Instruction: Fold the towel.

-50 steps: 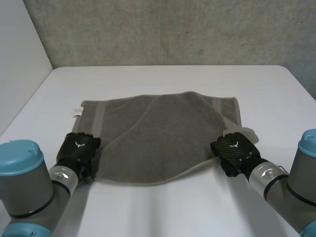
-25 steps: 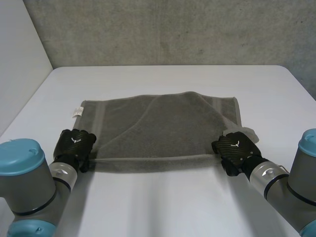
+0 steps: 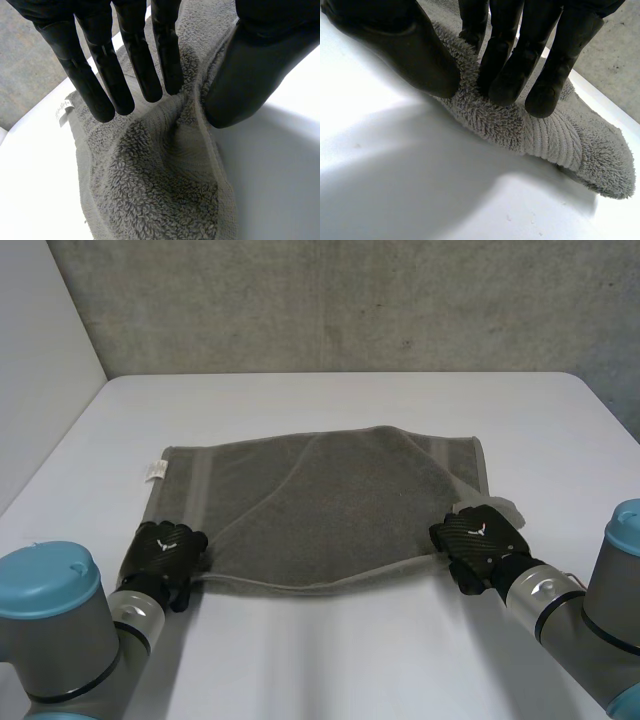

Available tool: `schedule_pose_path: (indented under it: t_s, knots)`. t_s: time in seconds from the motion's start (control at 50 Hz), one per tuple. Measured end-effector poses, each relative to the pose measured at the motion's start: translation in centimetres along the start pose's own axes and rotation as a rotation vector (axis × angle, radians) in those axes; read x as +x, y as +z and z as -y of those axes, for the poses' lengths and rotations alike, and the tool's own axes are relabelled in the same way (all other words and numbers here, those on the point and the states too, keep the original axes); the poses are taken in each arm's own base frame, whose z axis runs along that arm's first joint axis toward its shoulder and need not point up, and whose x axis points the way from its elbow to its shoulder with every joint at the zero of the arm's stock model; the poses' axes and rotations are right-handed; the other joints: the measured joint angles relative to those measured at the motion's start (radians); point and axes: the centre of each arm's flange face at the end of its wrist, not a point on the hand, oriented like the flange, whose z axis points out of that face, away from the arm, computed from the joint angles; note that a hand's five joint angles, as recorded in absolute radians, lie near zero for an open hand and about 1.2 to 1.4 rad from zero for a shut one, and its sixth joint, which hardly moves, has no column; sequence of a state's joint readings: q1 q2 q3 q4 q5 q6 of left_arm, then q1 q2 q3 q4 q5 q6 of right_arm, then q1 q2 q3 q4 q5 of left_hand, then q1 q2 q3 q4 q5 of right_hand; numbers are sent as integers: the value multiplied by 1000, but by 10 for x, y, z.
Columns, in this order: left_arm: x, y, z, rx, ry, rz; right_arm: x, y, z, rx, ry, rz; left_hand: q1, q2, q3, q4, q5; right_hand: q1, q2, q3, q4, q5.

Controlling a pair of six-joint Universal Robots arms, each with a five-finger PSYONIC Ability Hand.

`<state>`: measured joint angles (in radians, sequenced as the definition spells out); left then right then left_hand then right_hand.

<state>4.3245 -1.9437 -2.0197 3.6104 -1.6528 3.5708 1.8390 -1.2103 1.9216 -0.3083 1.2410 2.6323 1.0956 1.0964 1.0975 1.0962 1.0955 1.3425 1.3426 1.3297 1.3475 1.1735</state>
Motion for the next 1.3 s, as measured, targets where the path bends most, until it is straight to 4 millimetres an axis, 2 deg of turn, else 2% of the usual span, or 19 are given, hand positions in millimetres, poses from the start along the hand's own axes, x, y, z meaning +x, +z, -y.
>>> schedule_pose_path:
  t_s: [0.06, 0.1, 0.14, 0.28, 0.42, 0.5, 0.7, 0.8, 0.86, 0.9, 0.98, 1.08, 1.12, 1.16, 1.3]
  knots:
    - [0, 1, 0, 0, 1, 1, 0, 0, 0, 0, 0, -1, 94, 108, 110, 111, 95, 0, 0, 0, 0, 0]
    - [0, 2, 0, -1, 2, 3, 1, 0, 0, 0, 1, -2, 275, 314, 327, 324, 306, 0, 0, 0, 0, 0]
    - [-1, 3, 0, 2, 2, 8, 1, 0, 0, 0, 2, -4, 336, 395, 414, 407, 392, 0, 0, 0, 0, 0]
    - [-9, 4, 8, 28, -8, 45, 7, -1, 4, 14, 11, -22, 336, 399, 440, 417, 398, 0, 0, 0, 0, 0]
    - [-23, -3, 24, 87, -48, 115, 16, -7, 23, 65, -7, -50, 336, 399, 441, 417, 398, -9, -11, -8, -9, -10]
    - [-26, -4, 25, 103, -78, 129, 17, -7, 25, 52, -5, -38, 337, 399, 441, 417, 398, -172, -172, -153, -170, -174]
    - [-22, 0, 17, 80, -89, 121, 20, 5, 2, -101, 0, 35, 340, 400, 442, 417, 407, -644, -613, -611, -628, -655]
    - [-22, 0, 15, 73, -85, 119, 33, 8, -5, -126, -50, 15, 340, 400, 442, 417, 407, -715, -653, -655, -690, -721]
    - [-22, 0, 15, 71, -84, 119, 43, 9, -5, -122, -73, -2, 340, 400, 442, 417, 407, -707, -653, -655, -690, -712]
    - [-22, 0, 14, 70, -83, 119, 49, 9, -4, -105, -82, -4, 341, 400, 443, 417, 407, -577, -561, -572, -591, -587]
    - [-21, -1, 14, 68, -82, 118, 59, 8, 1, -56, -83, 11, 341, 400, 443, 417, 407, -85, -59, -51, -69, -60]
    - [-21, -1, 13, 66, -81, 117, 71, 4, 10, 7, -76, 24, 342, 405, 443, 417, 407, -39, -34, 3, -14, -16]
    - [-21, -1, 13, 65, -81, 117, 75, 3, 13, 21, -73, 21, 342, 413, 443, 417, 407, -278, -285, -220, -244, -252]
    - [-21, -2, 13, 65, -80, 117, 80, 0, 16, 33, -65, 12, 345, 414, 443, 417, 409, -621, -621, -586, -603, -624]
    - [-21, -2, 13, 64, -79, 116, 96, -6, 28, 66, -1, -34, 345, 414, 444, 417, 413, -961, -905, -917, -939, -975]
